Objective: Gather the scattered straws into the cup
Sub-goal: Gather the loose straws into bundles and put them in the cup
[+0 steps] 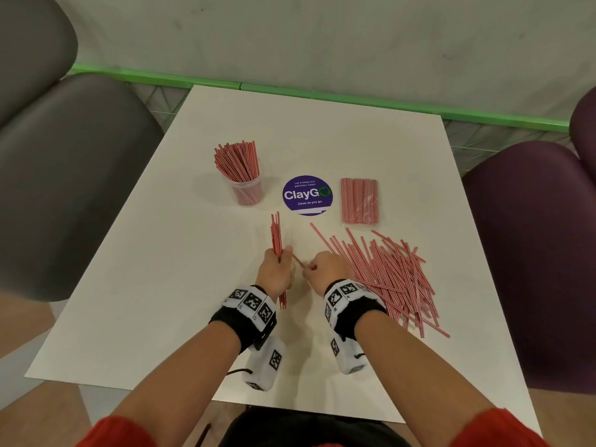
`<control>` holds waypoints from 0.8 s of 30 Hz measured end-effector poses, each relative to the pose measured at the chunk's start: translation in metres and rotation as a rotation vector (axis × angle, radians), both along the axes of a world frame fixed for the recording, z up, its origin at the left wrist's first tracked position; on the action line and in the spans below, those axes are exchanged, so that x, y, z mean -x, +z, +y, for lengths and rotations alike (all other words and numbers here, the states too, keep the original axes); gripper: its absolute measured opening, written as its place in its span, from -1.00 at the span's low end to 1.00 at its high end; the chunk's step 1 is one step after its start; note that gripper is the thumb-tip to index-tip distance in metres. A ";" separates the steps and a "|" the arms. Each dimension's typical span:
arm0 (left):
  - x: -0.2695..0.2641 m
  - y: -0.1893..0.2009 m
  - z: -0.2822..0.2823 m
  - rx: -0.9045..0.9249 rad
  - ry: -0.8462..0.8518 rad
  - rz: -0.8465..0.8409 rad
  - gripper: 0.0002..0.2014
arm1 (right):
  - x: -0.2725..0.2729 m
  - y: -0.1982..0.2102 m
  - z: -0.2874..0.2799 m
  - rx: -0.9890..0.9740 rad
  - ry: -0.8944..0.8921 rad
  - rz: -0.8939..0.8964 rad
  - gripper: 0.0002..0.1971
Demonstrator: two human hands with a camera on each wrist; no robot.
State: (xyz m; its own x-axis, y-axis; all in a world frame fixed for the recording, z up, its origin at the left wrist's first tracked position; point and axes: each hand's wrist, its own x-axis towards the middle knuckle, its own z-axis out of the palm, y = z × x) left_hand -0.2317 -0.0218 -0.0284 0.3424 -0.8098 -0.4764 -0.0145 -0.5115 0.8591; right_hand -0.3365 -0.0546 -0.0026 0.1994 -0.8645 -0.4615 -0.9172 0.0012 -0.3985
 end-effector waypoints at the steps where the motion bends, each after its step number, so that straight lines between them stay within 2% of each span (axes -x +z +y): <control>1: 0.000 0.000 -0.001 0.006 -0.023 -0.008 -0.67 | 0.001 0.001 0.000 0.011 -0.043 -0.107 -0.78; 3: 0.002 0.001 -0.003 0.018 -0.066 -0.018 -0.63 | 0.004 0.005 -0.001 0.006 -0.095 -0.307 -0.81; 5: 0.006 0.003 -0.006 0.011 -0.084 -0.031 -0.64 | 0.004 0.008 -0.001 -0.038 -0.086 -0.426 -0.83; 8: 0.013 0.003 -0.011 0.008 -0.082 -0.032 -0.66 | 0.020 0.012 -0.005 -0.046 -0.084 -0.452 -0.78; 11: 0.019 0.002 -0.013 0.005 -0.072 -0.041 -0.67 | 0.054 0.015 -0.011 -0.019 -0.067 -0.230 -0.44; 14: 0.025 0.000 -0.014 0.004 -0.066 -0.017 -0.68 | 0.081 0.010 -0.011 -0.060 0.028 0.152 -0.06; 16: 0.032 -0.001 -0.013 0.004 -0.041 0.047 -0.70 | 0.088 0.004 -0.007 -0.071 0.067 0.293 0.07; 19: 0.039 -0.003 -0.011 0.014 -0.033 0.085 -0.72 | 0.088 -0.004 -0.001 -0.038 0.038 0.222 0.01; 22: 0.043 -0.003 -0.010 0.022 -0.026 0.105 -0.73 | 0.083 -0.008 0.004 0.054 -0.026 0.102 -0.32; 24: 0.043 -0.001 -0.007 0.029 -0.022 0.108 -0.74 | 0.079 -0.007 0.006 0.101 -0.033 0.093 -0.53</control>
